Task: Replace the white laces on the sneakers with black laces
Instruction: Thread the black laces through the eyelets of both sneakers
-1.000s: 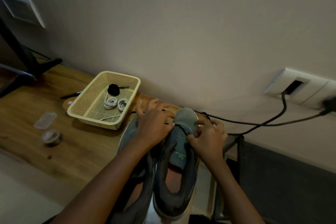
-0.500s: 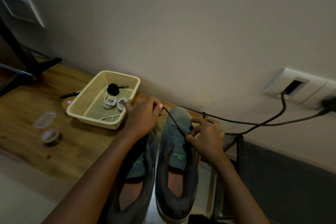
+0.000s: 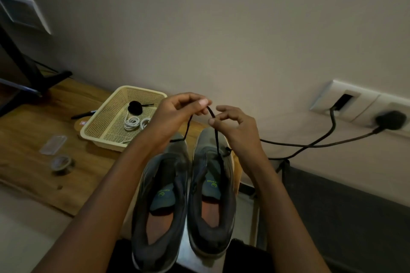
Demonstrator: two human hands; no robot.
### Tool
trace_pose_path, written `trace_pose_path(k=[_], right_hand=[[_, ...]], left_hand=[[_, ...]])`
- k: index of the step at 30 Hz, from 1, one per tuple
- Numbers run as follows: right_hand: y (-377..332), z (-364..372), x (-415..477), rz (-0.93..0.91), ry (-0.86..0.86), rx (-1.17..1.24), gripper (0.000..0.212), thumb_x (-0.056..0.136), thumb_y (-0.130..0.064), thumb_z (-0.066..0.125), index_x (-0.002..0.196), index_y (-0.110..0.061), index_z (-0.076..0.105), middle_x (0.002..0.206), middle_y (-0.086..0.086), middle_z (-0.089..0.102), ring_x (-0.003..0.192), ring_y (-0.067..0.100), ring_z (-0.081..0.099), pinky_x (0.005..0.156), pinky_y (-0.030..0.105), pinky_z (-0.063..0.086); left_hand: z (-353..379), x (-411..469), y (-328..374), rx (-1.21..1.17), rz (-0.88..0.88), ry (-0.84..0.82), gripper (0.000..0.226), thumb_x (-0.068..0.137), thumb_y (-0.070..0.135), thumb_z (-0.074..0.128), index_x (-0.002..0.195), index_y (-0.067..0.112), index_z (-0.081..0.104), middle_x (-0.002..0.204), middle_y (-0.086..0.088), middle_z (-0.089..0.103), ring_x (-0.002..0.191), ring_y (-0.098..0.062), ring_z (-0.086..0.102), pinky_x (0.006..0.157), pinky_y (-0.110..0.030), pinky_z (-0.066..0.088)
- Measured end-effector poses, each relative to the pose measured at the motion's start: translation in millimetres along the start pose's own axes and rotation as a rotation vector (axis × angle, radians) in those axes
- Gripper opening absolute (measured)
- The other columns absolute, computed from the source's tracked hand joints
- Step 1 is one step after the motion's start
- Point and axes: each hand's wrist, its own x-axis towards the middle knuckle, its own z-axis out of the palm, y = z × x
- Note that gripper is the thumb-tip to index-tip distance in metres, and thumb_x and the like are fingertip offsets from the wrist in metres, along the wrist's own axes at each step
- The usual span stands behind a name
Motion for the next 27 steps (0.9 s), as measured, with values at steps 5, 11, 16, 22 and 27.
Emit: trace_pose_path(k=[5,11,16,22,27], right_hand=[[28.6,-9.5,11.4,0.124,0.411,-0.061,0.025,0.074,-0.018,0.077,0.06,-0.03,0.061,0.101,0.001,0.066,0.11,0.025,0.054,0.096,0.047,0.045],[57.4,-21.3,14.1,0.329,0.581,-0.139,0.023,0.078,-0.021,0.075,0.061,-0.028,0.062,0.083,0.006,0.068,0.103,0.035,0.056,0.083,0.051,0.052],[60.2,-30.6,9.8,0.434,0.647,-0.104,0.025,0.081,-0.012,0.073,0.06,-0.019,0.061,0.068,0.001,0.062,0.095,0.031,0.058,0.08,0.044,0.052],[56.4,-36.1,1.2,0.448,0.644,-0.045,0.005,0.084,-0.008,0.069,0.08,-0.005,0.067,0.067,0.002,0.058,0.06,0.007,0.05,0.056,0.021,0.043],[48.5,-38.0,3.0,0.355,0.684,-0.082,0.017,0.082,0.0,0.062,0.095,-0.01,0.065,0.112,0.01,0.058,0.094,0.018,0.055,0.069,0.02,0.046]], left_hand=[[-31.1,7.4,-2.7,-0.338,-0.051,0.281,0.024,0.086,0.009,0.059,0.072,0.019,0.076,0.072,0.006,0.068,0.072,-0.004,0.059,0.075,-0.02,0.045],[-51.6,10.1,-13.4,-0.479,-0.116,0.432,0.011,0.092,0.017,0.057,0.088,0.02,0.066,0.067,0.011,0.064,0.066,0.0,0.057,0.066,-0.016,0.046],[-64.2,12.4,-17.6,-0.644,-0.176,0.53,0.009,0.09,0.022,0.06,0.083,0.023,0.067,0.067,0.013,0.063,0.062,0.001,0.055,0.073,-0.02,0.043],[-69.5,14.4,-24.4,-0.696,-0.166,0.65,0.002,0.088,0.021,0.063,0.088,0.022,0.065,0.072,0.014,0.067,0.069,0.001,0.059,0.074,-0.021,0.047],[-49.7,9.3,-28.4,0.091,0.07,0.524,0.023,0.093,0.005,0.054,0.1,0.021,0.068,0.096,0.005,0.071,0.091,-0.002,0.064,0.083,-0.017,0.049]])
